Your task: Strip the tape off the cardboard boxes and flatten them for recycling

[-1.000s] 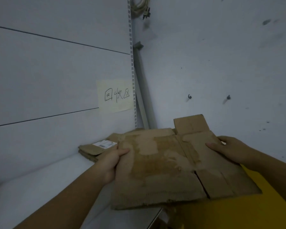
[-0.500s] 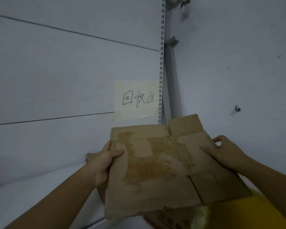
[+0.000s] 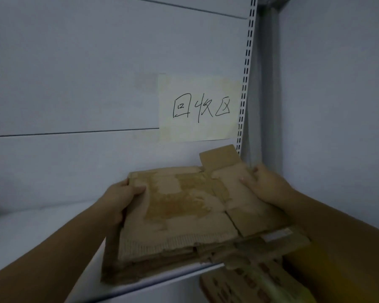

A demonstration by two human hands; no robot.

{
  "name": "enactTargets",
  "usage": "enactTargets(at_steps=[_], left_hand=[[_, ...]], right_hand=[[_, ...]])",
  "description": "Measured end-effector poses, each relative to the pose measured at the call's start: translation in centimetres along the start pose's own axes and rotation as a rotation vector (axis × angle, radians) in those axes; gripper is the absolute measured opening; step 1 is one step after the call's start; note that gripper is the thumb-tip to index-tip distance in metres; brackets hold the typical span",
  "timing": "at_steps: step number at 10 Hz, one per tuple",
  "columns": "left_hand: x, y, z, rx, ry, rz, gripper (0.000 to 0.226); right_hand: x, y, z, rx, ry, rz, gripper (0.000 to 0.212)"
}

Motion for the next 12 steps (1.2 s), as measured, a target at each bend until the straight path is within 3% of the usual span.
enactTargets(at_steps=[1,2,3,4,5,6,8,9,10,11,12], left_hand=[[-0.3,1.7,2.2,-0.181,-0.544,0.259,0.032],[-5.0,0.9,0.5,-0.1,-1.183,0.043,0.05],[-6.0,-0.1,-3.0,0.084,-1.439,-0.102,0.06],[-5.5,-0.2,-3.5,0.074,-1.378,-0.049,0.06],[-5.2,-0.5,-4.0,0.122,-1.384,-0.056,0.059],[-5.1,-0.5,-4.1,0.168,-1.363,-0.047,0.061],[-5.7,0.5,-3.3,0.122,-1.308,0.024,0.064],[-5.5,0.7,-2.5,0.064,-1.244,0.047,0.064],[-5.2,1.7,-0.6,-0.078,-1.224,0.182,0.046],[-5.2,2.4,0.5,-0.145,-1.184,0.22,0.037],[-5.0,1.7,1.0,-0.043,-1.234,0.168,0.039]], right_hand=[[-2.6,-2.2,0.1,0.019,0.001,-0.03,0.041],[-5.9,-3.6,0.6,0.015,0.198,-0.086,0.031],[-7.8,-4.1,-0.6,0.248,0.199,-0.116,0.033],[-9.3,-4.5,-0.7,0.377,0.063,-0.207,0.034],[-10.2,-5.5,0.4,0.286,0.119,-0.235,0.033],[-10.2,-5.5,0.5,0.277,0.146,-0.21,0.032],[-7.4,-4.1,0.6,0.185,0.178,0.022,0.028],[-6.4,-3.2,0.4,0.226,0.048,0.022,0.029],[-5.4,-2.9,0.9,0.23,-0.103,-0.038,0.026],[-6.0,-2.7,0.8,0.189,-0.019,-0.183,0.023],[-3.2,-0.9,-2.9,0.287,-0.142,-0.21,0.021]])
Point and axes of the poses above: each hand's wrist, its own y-axis away from the middle knuckle, its own x-axis out of the back of the hand, z = x × y, the point moved 9 cm from there along -y, towards the middle knuckle, and after that the axes turned 11 degrees about -z, right-handed, at the moved point
